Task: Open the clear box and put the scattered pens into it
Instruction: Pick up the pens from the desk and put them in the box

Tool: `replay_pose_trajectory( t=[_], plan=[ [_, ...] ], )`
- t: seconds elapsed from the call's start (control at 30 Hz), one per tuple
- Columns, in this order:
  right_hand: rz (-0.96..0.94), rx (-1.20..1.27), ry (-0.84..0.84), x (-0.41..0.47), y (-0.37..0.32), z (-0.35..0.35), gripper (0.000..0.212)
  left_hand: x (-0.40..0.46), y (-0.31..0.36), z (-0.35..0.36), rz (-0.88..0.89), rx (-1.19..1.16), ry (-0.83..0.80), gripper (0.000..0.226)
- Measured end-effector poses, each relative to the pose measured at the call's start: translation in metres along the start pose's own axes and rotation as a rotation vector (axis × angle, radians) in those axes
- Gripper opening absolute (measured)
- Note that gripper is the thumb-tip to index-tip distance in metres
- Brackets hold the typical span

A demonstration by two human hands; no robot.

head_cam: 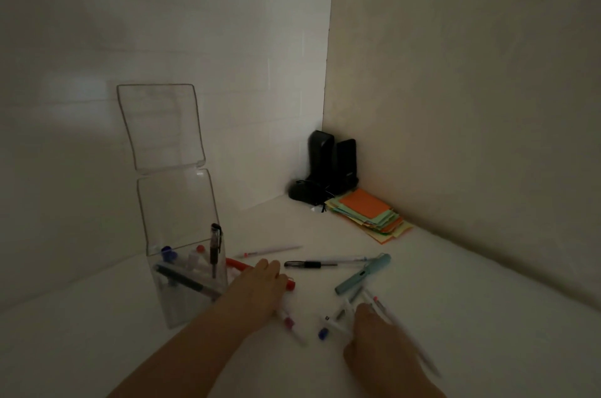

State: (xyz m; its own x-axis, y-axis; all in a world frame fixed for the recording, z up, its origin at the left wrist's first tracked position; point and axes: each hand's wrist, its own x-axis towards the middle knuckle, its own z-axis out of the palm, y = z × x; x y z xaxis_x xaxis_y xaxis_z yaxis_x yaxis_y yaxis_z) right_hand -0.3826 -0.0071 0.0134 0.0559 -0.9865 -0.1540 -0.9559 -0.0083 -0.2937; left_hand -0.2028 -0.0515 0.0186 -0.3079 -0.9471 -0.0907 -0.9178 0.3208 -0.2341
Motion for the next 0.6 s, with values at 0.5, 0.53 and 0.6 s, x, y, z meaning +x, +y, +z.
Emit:
replay_pose_trajectory(
  t=[0.5, 0.53, 0.6],
  plan=[
    [-0.197, 1.406, -0.058, 0.008, -0.035, -0.057, 0.022, -0.063, -0.029, -0.078, 0.120, -1.525, 0.794, 0.033],
    [-0.304, 1.524, -0.089, 0.008, -0.050, -0.068, 0.025, -0.071, -0.040, -0.090, 0.156, -1.555, 0.869, 0.037],
    [-0.497, 1.656, -0.119, 0.009, -0.085, -0.086, 0.026, -0.084, -0.063, -0.105, 0.152, -1.581, 0.989, 0.045]
  ],
)
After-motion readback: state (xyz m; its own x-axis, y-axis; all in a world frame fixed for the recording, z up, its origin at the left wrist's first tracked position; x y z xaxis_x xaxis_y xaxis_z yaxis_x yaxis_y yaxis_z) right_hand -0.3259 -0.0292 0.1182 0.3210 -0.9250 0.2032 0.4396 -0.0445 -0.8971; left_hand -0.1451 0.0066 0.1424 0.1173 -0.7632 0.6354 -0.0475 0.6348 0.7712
